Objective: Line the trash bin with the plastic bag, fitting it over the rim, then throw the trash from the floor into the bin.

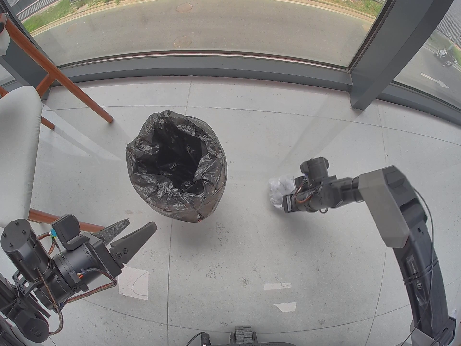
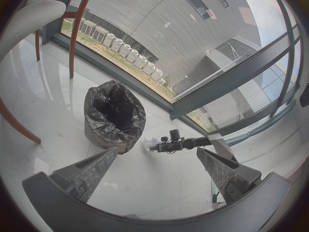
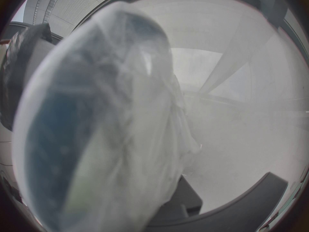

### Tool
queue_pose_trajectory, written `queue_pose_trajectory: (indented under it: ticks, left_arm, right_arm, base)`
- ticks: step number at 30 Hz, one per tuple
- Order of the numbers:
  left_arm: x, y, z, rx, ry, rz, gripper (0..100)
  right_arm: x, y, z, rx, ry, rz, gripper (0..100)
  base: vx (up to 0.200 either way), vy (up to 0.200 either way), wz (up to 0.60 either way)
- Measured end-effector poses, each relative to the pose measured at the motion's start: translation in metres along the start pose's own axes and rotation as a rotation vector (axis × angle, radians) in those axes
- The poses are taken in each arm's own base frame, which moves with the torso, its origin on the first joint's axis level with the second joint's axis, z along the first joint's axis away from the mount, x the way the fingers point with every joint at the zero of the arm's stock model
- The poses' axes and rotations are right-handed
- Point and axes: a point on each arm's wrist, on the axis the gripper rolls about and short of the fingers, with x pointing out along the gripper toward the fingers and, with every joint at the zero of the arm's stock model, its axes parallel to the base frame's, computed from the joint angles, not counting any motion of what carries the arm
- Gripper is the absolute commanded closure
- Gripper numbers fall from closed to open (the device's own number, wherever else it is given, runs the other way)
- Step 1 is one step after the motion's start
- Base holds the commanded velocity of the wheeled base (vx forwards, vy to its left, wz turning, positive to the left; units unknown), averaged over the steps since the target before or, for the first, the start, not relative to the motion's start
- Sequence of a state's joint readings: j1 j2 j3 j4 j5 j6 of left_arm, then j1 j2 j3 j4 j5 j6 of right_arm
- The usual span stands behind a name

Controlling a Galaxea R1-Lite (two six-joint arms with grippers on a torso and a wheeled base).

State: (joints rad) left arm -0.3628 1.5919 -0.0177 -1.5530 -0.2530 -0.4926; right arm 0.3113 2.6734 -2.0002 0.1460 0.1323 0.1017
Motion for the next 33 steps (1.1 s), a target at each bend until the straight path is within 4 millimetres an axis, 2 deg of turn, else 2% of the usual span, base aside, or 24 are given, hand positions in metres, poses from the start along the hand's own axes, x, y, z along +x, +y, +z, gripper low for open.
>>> queue_pose_trajectory:
  ticks: [1, 4, 8, 12, 13, 14, 16, 17, 18, 21, 28, 33]
  left_arm:
    - [0.000, 0.000, 0.000, 0.000, 0.000, 0.000, 0]
    - [0.000, 0.000, 0.000, 0.000, -0.002, -0.001, 0]
    - [0.000, 0.000, 0.001, 0.001, -0.003, -0.001, 0]
    - [-0.001, -0.001, 0.001, 0.002, -0.005, -0.001, 0]
    - [-0.001, -0.001, 0.001, 0.002, -0.006, -0.001, 0]
    - [-0.001, -0.001, 0.001, 0.004, -0.006, -0.002, 0]
    - [-0.001, -0.001, 0.001, 0.005, -0.007, -0.001, 0]
    - [-0.001, -0.001, 0.001, 0.005, -0.007, -0.001, 0]
    - [-0.001, -0.001, 0.001, 0.005, -0.008, -0.001, 0]
    - [-0.002, -0.001, 0.002, 0.014, -0.015, -0.002, 0]
    - [-0.005, -0.001, 0.006, 0.134, -0.055, 0.044, 0]
    - [-0.006, 0.001, 0.008, 0.149, -0.065, 0.052, 0]
  right_arm:
    - [-0.011, 0.002, 0.006, 0.002, 0.010, 0.003, 100]
    - [-0.066, 0.008, 0.030, 0.014, 0.042, 0.018, 100]
    - [-0.149, 0.017, 0.050, 0.034, 0.093, 0.047, 100]
    - [-0.233, 0.031, 0.060, 0.038, 0.090, 0.098, 100]
    - [-0.241, 0.034, 0.060, 0.034, 0.085, 0.107, 100]
    - [-0.272, 0.047, 0.062, 0.012, 0.057, 0.145, 100]
    - [-0.297, 0.064, 0.061, -0.020, 0.027, 0.186, 100]
    - [-0.302, 0.068, 0.061, -0.029, 0.021, 0.196, 100]
    - [-0.315, 0.081, 0.059, -0.057, 0.005, 0.228, 100]
    - [-0.335, 0.108, 0.054, -0.108, -0.013, 0.293, 100]
    - [-0.351, 0.140, 0.053, -0.143, -0.084, 0.381, 100]
    - [-0.348, 0.159, 0.056, -0.179, -0.157, 0.433, 100]
  base:
    - [0.000, 0.000, 0.00]
    - [0.000, 0.000, 0.00]
    - [0.000, 0.000, 0.00]
    - [0.000, 0.000, 0.00]
    - [0.000, 0.000, 0.00]
    - [0.000, 0.000, 0.00]
    - [0.000, 0.000, 0.00]
    - [0.000, 0.000, 0.00]
    - [0.000, 0.000, 0.00]
    - [0.000, 0.067, 0.00]
    - [0.000, 0.200, 0.00]
    - [0.000, 0.200, 0.00]
